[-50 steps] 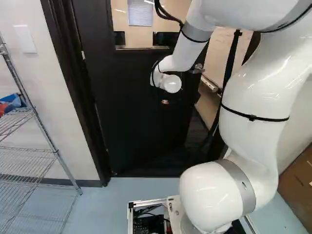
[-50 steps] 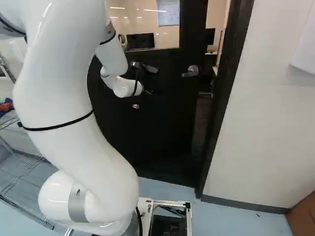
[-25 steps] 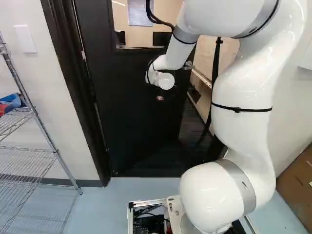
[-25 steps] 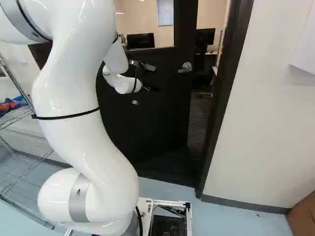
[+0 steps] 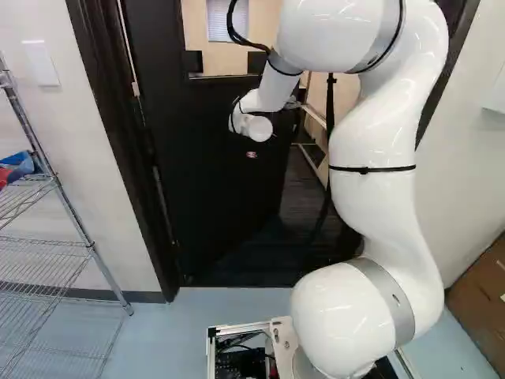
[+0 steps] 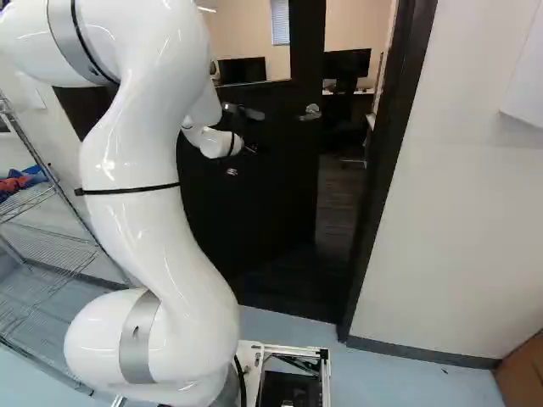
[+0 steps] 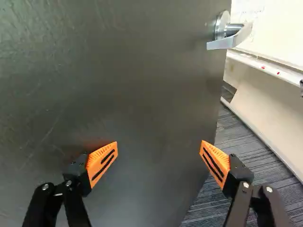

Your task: Open the door and move inside

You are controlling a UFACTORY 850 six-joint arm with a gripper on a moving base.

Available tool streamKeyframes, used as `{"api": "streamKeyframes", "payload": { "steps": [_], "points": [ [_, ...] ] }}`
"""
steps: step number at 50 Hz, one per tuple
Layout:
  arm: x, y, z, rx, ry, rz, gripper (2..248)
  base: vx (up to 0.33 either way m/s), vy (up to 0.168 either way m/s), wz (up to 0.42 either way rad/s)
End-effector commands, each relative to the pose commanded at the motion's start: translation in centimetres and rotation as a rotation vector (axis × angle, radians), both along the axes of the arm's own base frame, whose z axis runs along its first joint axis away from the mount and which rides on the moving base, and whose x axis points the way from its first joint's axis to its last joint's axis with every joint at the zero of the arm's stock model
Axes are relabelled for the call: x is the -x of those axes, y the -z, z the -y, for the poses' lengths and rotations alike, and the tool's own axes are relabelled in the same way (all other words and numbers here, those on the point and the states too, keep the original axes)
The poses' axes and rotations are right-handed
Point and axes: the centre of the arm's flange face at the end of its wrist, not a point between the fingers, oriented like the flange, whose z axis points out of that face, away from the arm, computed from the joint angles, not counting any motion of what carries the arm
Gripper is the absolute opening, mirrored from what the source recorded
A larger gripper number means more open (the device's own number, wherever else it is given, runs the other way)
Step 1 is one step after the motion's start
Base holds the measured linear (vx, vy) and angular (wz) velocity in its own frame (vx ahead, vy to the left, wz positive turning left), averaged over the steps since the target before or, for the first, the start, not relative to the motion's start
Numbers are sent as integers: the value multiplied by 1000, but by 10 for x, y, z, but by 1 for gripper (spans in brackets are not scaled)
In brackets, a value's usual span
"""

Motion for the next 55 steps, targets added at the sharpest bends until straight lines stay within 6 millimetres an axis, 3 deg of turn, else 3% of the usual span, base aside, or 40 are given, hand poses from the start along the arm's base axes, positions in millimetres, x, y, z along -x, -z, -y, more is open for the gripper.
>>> {"api": "streamKeyframes", "payload": {
  "steps": [24, 55],
  "points": [
    [-37, 5, -31, -5, -37, 27, 247, 0, 0, 0],
    [-61, 10, -82, -8, -107, 52, 247, 0, 0, 0]
  ]
}}
